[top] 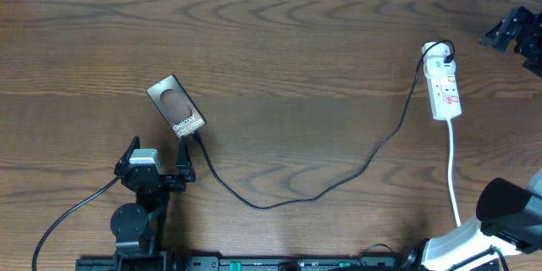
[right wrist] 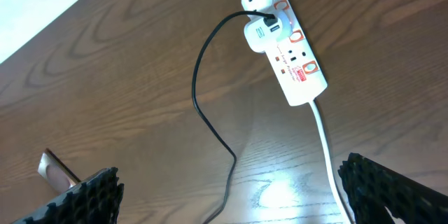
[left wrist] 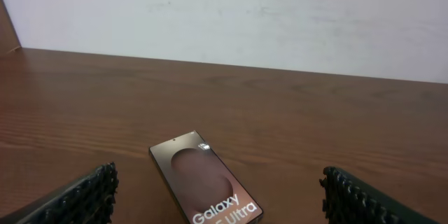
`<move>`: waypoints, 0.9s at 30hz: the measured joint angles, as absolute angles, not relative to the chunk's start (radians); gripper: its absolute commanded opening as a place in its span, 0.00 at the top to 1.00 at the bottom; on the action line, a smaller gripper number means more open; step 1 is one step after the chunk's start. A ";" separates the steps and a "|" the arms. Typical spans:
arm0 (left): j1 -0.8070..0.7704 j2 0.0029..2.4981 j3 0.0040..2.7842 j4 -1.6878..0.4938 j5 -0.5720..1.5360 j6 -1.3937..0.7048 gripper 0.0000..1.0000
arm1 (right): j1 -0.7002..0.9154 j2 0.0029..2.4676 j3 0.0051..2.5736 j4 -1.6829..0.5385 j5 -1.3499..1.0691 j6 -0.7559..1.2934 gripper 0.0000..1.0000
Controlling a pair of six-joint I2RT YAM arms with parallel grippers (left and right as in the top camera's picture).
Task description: Plug charger to phone and switch on socket
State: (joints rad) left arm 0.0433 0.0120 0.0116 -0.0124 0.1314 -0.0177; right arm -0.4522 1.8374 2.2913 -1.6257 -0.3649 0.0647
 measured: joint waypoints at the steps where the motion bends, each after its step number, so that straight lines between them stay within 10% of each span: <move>1: 0.043 0.012 0.012 -0.012 0.131 -0.018 0.09 | -0.452 1.837 2.291 -1.623 -0.362 0.064 0.01; 12: 0.043 0.012 0.012 -0.014 0.131 -0.018 0.09 | -0.346 1.775 2.117 -1.316 -0.335 0.070 0.01; 27: 0.044 0.012 0.016 -0.019 0.128 -0.017 0.09 | -0.018 1.222 1.076 -0.343 -0.173 0.070 0.01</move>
